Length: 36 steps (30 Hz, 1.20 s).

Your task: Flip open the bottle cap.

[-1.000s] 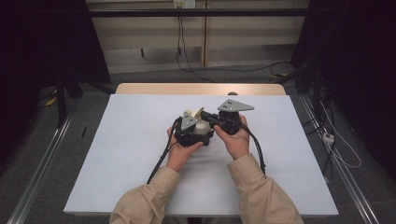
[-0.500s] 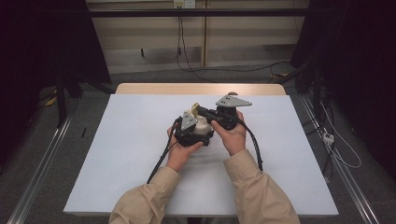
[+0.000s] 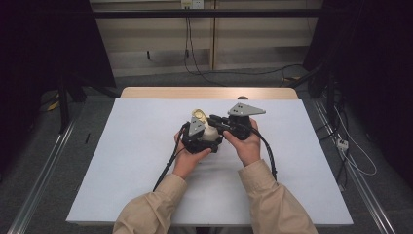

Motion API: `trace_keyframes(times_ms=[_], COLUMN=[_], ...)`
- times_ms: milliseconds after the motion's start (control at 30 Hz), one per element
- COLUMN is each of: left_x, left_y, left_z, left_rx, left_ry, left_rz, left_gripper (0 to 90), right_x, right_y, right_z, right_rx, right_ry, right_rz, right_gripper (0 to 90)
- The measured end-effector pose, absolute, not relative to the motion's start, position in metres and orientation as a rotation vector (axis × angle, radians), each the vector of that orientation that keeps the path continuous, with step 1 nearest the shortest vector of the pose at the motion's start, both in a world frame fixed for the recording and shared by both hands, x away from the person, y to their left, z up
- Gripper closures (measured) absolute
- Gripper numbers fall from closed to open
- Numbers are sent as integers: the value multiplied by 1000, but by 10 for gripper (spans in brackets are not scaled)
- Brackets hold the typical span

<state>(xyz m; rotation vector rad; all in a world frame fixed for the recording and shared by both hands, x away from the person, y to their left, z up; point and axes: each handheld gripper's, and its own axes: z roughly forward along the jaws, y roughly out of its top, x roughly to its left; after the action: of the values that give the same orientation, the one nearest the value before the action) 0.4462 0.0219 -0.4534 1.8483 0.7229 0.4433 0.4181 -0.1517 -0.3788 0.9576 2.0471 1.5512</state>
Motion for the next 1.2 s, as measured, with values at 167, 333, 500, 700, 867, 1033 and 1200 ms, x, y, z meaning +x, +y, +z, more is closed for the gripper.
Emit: trace_keyframes(times_ms=[167,333,500,700,867,1033,1200], left_x=[445,442,438,438,437,435,432], left_y=[22,21,25,27,29,33,40], left_z=[-451,-452,-454,-454,-453,-453,-454], left_rx=[1875,1926,1941,1945,1959,1972,1967], left_ry=[713,716,707,718,729,733,728], left_rz=[459,488,497,487,475,460,438], left_gripper=[43,34,35,39,43,47,51], right_x=[408,394,383,373,369,365,361], right_y=[-163,-174,-186,-197,-202,-204,-205], right_z=[-384,-385,-390,-403,-409,-413,-415], right_rx=[979,998,1007,1029,1032,1041,1036], right_ry=[2027,1999,2006,2025,2033,2031,2026], right_rz=[1593,1582,1567,1522,1498,1501,1493], right_gripper=[629,465,364,284,232,200,179])
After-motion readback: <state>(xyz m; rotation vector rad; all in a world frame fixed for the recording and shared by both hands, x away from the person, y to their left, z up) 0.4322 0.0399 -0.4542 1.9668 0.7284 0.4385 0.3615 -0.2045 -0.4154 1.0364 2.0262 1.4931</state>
